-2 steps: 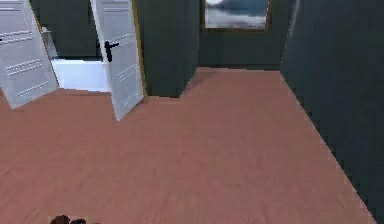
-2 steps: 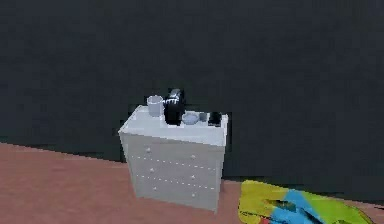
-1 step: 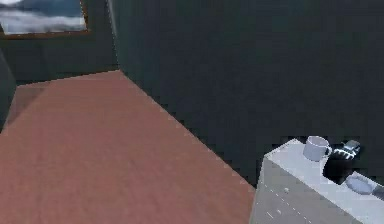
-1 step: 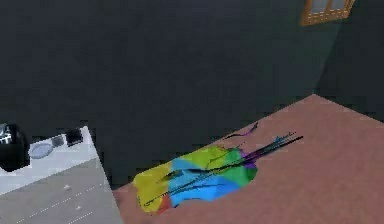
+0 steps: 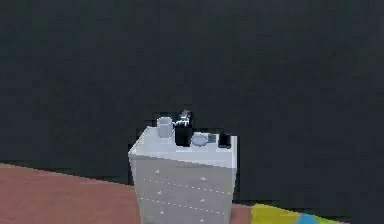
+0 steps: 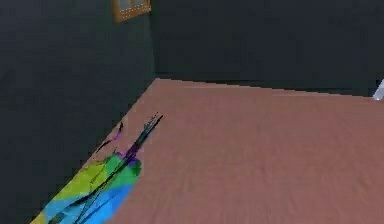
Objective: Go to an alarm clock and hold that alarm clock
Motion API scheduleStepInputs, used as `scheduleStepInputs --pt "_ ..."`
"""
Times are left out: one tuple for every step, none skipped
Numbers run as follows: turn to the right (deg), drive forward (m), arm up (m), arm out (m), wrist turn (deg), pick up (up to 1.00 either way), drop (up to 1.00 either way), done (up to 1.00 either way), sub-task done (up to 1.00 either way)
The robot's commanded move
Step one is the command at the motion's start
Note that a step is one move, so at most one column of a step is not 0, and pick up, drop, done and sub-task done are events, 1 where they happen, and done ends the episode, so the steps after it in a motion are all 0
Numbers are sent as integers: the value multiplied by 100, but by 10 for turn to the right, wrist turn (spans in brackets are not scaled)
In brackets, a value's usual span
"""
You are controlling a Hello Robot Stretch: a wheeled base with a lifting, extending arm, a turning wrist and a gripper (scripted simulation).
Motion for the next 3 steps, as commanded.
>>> scheduleStepInputs --pt "450 0 0 0 0 0 0 0 0" --pt "90 0 0 0 0 0 0 0 0" --pt "0 50 0 0 0 0 0 0 0"
